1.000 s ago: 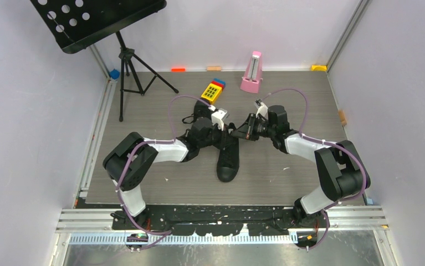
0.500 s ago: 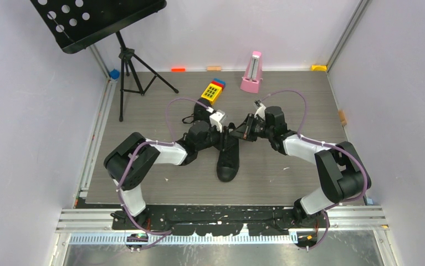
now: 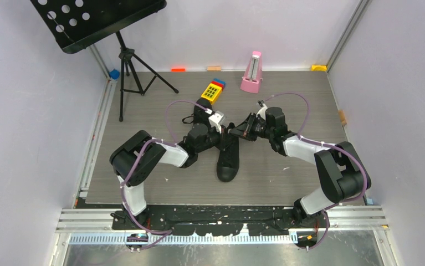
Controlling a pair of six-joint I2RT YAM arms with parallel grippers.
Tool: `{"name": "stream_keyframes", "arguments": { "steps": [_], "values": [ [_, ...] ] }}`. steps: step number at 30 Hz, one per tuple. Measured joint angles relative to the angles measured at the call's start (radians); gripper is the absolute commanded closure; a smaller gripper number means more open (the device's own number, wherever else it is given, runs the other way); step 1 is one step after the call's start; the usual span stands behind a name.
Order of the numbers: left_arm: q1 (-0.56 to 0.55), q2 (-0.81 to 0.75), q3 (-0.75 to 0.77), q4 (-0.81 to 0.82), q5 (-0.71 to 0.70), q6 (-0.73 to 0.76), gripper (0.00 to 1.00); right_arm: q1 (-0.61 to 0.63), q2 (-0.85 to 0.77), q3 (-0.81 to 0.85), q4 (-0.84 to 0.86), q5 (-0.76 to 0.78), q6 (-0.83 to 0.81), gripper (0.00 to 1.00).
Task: Tie the shoes
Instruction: Wrap the shoelace around the shoelace.
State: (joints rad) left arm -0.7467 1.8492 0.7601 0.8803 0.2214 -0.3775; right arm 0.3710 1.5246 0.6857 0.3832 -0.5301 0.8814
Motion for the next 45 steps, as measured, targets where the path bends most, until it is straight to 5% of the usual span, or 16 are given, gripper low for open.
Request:
{"name": "stream_keyframes", "arguments": {
  "steps": [7, 11, 37, 45],
  "values": [
    [0.002, -0.004, -0.035, 0.028, -0.025, 0.018, 0.99, 0.001, 0.000, 0.003, -0.032, 0.002, -0.031, 1.00],
    [0.003, -0.018, -0.048, 0.028, -0.031, 0.023, 0.91, 0.003, 0.000, 0.034, -0.105, 0.005, -0.090, 0.91],
    [0.008, -0.032, -0.034, -0.029, -0.019, 0.023, 0.89, 0.002, 0.037, 0.146, -0.250, 0.031, -0.296, 0.60],
    [0.008, -0.050, -0.025, -0.074, -0.015, 0.022, 0.89, -0.002, 0.065, 0.155, -0.252, 0.019, -0.331, 0.64]
  ]
}}
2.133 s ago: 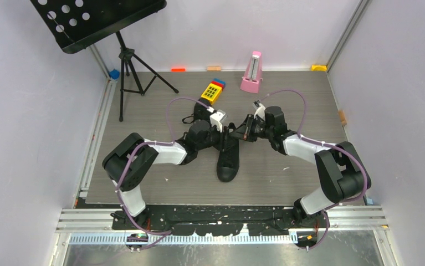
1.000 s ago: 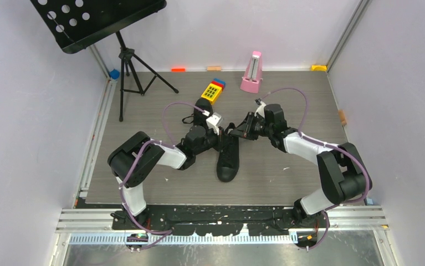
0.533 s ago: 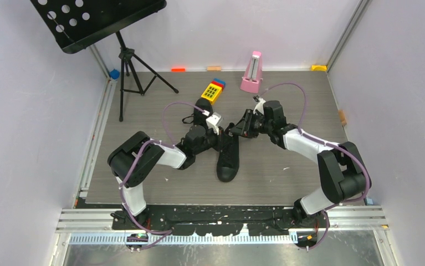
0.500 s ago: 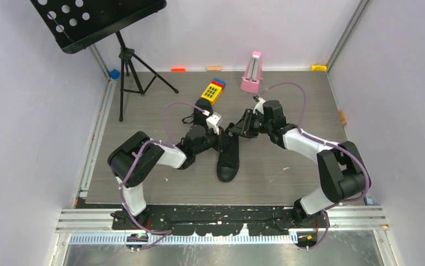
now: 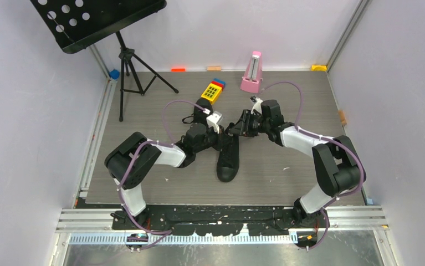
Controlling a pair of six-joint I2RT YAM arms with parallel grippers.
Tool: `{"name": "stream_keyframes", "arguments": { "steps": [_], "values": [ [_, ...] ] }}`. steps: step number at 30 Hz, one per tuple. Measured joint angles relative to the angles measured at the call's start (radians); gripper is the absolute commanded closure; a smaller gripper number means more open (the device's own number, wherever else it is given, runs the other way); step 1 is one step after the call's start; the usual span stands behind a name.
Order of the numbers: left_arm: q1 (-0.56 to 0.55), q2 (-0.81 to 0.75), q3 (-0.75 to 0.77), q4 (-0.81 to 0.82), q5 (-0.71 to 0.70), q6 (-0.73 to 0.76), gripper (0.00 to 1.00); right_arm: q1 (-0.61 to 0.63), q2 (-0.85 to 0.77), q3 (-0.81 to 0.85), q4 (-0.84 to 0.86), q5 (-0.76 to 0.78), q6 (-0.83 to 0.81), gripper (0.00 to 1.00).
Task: Tie the shoes
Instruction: Wrap the shoelace around the shoelace.
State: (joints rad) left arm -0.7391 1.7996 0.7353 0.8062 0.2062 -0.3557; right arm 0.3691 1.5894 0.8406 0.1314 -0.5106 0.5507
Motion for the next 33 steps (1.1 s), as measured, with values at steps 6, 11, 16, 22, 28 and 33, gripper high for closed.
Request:
{"name": "stream_keyframes", "arguments": {
  "steps": [6, 11, 16, 22, 28, 33],
  "values": [
    [0.000, -0.005, 0.020, -0.044, 0.006, -0.001, 0.88, -0.007, 0.022, 0.008, 0.002, -0.010, -0.008, 0.80],
    [0.000, -0.005, 0.039, -0.081, 0.009, -0.001, 0.88, -0.012, 0.045, 0.014, 0.003, -0.018, 0.001, 0.92],
    [0.001, -0.009, 0.048, -0.108, 0.011, 0.000, 0.87, -0.017, 0.045, 0.020, 0.018, -0.040, 0.050, 1.00],
    [0.002, -0.031, 0.047, -0.122, 0.014, 0.001, 0.83, -0.018, 0.045, 0.018, 0.058, -0.075, 0.155, 1.00],
    [0.002, -0.035, 0.014, -0.084, 0.023, 0.000, 0.79, -0.018, 0.042, -0.023, 0.133, -0.102, 0.270, 1.00],
    [0.002, -0.048, -0.025, -0.038, 0.023, -0.001, 0.77, -0.018, 0.037, -0.053, 0.172, -0.113, 0.342, 1.00]
  ]
}}
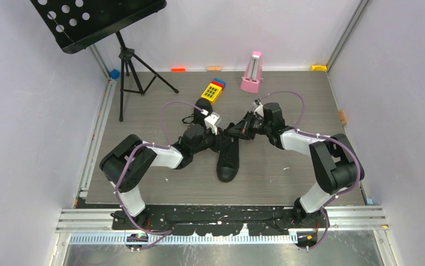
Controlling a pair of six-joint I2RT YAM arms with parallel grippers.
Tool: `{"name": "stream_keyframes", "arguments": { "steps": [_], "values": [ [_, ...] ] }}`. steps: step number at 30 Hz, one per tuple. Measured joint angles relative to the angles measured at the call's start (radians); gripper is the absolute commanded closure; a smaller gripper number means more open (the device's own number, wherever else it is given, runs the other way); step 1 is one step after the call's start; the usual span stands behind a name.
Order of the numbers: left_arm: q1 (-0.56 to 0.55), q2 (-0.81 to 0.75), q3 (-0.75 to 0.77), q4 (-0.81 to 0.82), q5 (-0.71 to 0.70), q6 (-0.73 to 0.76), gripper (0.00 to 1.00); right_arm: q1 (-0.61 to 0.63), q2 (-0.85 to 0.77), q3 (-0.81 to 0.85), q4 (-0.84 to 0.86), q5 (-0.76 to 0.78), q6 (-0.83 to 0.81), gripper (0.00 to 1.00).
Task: Tie the shoes
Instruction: Wrap the shoelace around the shoelace.
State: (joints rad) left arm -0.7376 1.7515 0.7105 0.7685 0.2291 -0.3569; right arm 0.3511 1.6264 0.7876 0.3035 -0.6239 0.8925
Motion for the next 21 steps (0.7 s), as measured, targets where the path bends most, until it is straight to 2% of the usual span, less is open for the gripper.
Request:
{"name": "stream_keyframes", "arguments": {
  "steps": [12, 21],
  "values": [
    [0.000, -0.038, -0.070, 0.062, 0.010, -0.003, 0.78, 0.039, -0.084, -0.050, 0.014, 0.024, 0.072, 1.00],
    [0.000, -0.096, -0.145, 0.069, 0.017, -0.003, 0.78, 0.081, -0.165, -0.085, -0.024, 0.119, 0.095, 1.00]
  ]
}}
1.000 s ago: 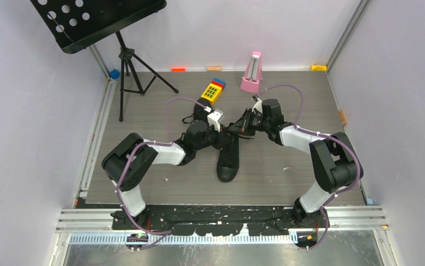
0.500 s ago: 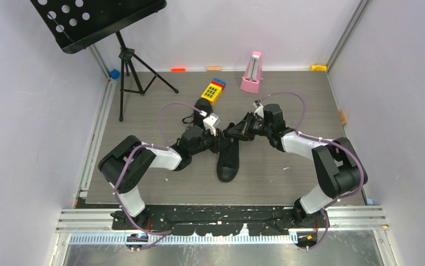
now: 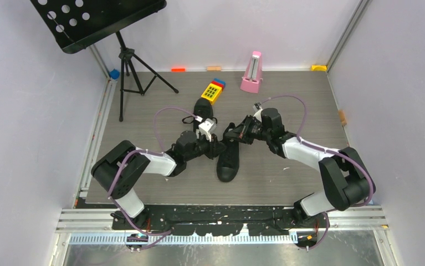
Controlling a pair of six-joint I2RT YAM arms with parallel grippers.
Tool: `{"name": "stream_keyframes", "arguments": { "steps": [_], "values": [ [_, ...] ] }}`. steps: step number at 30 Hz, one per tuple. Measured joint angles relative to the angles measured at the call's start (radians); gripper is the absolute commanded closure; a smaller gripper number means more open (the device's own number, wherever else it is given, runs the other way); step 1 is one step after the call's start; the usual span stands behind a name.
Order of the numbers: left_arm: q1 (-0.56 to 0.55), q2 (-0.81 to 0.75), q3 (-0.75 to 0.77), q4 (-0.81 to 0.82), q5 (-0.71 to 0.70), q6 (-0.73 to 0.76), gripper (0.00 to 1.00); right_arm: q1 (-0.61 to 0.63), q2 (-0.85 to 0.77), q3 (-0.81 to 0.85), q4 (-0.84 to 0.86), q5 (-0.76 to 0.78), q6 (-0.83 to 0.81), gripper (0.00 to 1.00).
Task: Tie the shoes
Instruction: Wrap the shoelace around the shoelace.
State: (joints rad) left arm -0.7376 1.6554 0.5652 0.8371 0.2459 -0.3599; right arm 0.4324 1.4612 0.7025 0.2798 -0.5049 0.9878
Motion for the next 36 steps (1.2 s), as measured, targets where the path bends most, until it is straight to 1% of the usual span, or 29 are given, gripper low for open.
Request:
{"name": "stream_keyframes", "arguments": {
  "steps": [15, 31, 36],
  "values": [
    [-0.001, -0.030, -0.028, 0.004, 0.001, 0.001, 0.78, 0.032, -0.021, -0.045, -0.022, 0.101, 0.074, 1.00],
    [-0.003, 0.037, 0.061, 0.000, 0.000, 0.009, 0.78, 0.020, 0.001, -0.036, -0.015, 0.114, 0.069, 1.00],
    [-0.003, 0.052, 0.081, -0.004, 0.002, 0.012, 0.73, 0.002, 0.016, -0.030, -0.003, 0.102, 0.069, 1.00]
  ]
}}
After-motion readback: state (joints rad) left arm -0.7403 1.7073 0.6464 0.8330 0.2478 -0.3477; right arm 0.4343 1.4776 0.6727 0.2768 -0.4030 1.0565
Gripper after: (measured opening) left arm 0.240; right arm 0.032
